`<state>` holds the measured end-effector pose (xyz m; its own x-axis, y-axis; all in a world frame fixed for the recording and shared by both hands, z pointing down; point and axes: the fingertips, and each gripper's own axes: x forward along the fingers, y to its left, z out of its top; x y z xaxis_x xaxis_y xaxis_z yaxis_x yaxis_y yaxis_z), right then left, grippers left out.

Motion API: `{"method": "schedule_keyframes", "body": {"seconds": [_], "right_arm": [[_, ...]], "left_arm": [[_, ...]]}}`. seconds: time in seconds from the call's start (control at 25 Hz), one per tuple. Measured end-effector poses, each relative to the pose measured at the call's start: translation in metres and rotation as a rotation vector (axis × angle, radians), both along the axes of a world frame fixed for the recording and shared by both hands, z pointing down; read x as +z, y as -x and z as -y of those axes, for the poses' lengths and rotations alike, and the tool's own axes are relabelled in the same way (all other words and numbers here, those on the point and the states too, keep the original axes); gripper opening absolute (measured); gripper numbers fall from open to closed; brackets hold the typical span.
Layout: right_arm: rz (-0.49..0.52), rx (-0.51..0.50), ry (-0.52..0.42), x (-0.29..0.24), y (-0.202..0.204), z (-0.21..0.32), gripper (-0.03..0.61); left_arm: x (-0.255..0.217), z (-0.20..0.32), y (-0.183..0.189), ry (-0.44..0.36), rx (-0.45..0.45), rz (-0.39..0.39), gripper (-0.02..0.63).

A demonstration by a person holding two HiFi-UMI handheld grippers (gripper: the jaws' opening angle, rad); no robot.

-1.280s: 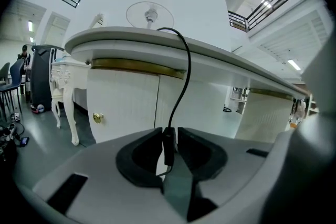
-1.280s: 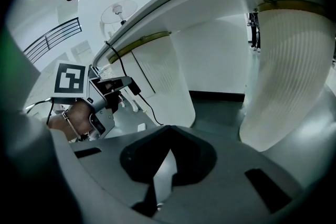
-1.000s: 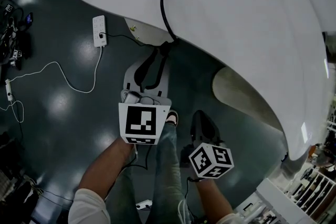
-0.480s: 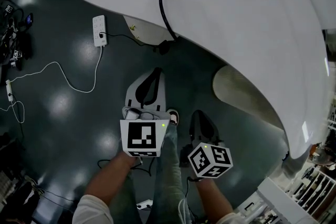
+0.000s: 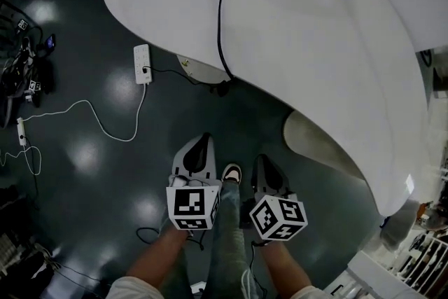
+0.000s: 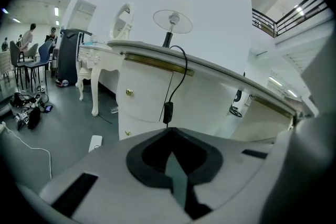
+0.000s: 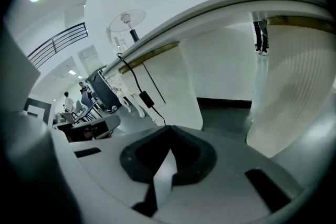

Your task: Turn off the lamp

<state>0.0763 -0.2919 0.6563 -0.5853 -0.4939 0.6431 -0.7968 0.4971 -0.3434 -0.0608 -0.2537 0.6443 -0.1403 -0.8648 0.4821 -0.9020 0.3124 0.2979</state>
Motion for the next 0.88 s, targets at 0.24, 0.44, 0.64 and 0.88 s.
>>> {"method": "schedule_keyframes", "body": {"seconds": [0.24, 0.44, 0.64, 0.88], "right_arm": [[0.078, -0.041, -0.012, -0.037, 0.039, 0.02, -0.002], [0.127, -0.053, -0.048, -0.099, 0.059, 0.036, -0.002], [0.154, -0.053, -0.076, -0.166, 0.063, 0.037, -0.002], [0.168, -0.088, -0.126, -0.227, 0.065, 0.029, -0.002]], "left_arm": [[-0.04, 0.007, 0.013, 0.008, 0.013, 0.037, 0.008], [-0.105, 0.016, 0.028, -0.024, -0.019, 0.056, 0.008], [-0.174, 0.018, 0.029, -0.061, -0.029, 0.073, 0.008], [-0.239, 0.02, 0.02, -0.105, 0.004, 0.119, 0.008]]}}
